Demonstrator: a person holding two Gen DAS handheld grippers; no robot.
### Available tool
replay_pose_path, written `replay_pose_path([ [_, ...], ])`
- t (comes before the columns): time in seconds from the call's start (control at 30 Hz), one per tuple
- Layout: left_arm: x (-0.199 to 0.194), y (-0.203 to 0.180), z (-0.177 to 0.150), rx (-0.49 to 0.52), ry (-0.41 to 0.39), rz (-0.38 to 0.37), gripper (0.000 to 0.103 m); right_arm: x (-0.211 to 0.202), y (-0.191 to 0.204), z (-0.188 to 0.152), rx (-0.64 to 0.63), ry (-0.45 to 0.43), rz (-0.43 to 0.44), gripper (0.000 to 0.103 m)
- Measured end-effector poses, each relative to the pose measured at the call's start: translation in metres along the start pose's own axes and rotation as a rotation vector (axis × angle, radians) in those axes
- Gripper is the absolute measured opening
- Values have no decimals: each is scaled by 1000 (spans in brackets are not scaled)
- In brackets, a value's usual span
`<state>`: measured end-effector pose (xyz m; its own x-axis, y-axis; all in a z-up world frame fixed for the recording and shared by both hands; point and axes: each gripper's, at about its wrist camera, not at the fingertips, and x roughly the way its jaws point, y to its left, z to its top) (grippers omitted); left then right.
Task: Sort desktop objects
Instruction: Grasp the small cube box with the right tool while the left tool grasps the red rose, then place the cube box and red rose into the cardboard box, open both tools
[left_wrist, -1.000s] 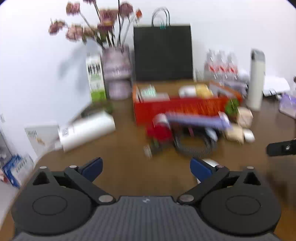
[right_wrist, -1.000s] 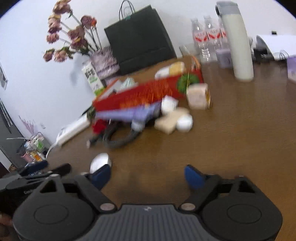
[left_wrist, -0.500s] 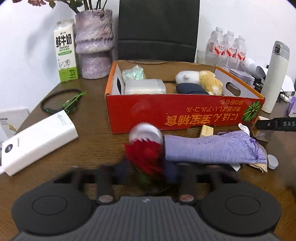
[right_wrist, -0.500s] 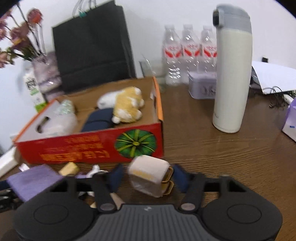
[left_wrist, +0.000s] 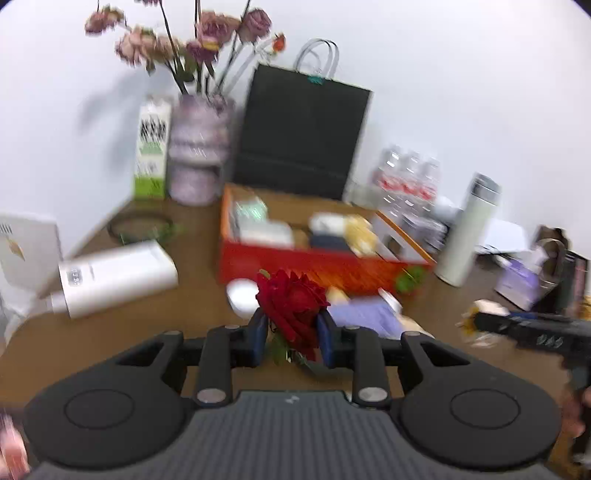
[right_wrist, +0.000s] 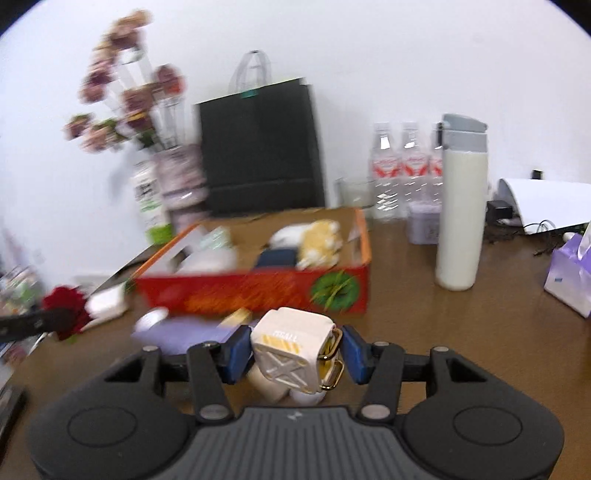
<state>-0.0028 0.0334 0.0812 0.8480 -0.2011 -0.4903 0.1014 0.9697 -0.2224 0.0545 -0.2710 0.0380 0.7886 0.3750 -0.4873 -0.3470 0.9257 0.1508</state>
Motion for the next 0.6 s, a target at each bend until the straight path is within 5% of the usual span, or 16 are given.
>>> replay_pose_path([
  [0.27, -44, -31, -72, 35, 113, -73, 29, -48, 28, -79, -45, 129, 63, 51],
  [0.6, -54, -30, -63, 49, 68, -73, 29, -69, 28, -86, -34, 113, 40, 51],
])
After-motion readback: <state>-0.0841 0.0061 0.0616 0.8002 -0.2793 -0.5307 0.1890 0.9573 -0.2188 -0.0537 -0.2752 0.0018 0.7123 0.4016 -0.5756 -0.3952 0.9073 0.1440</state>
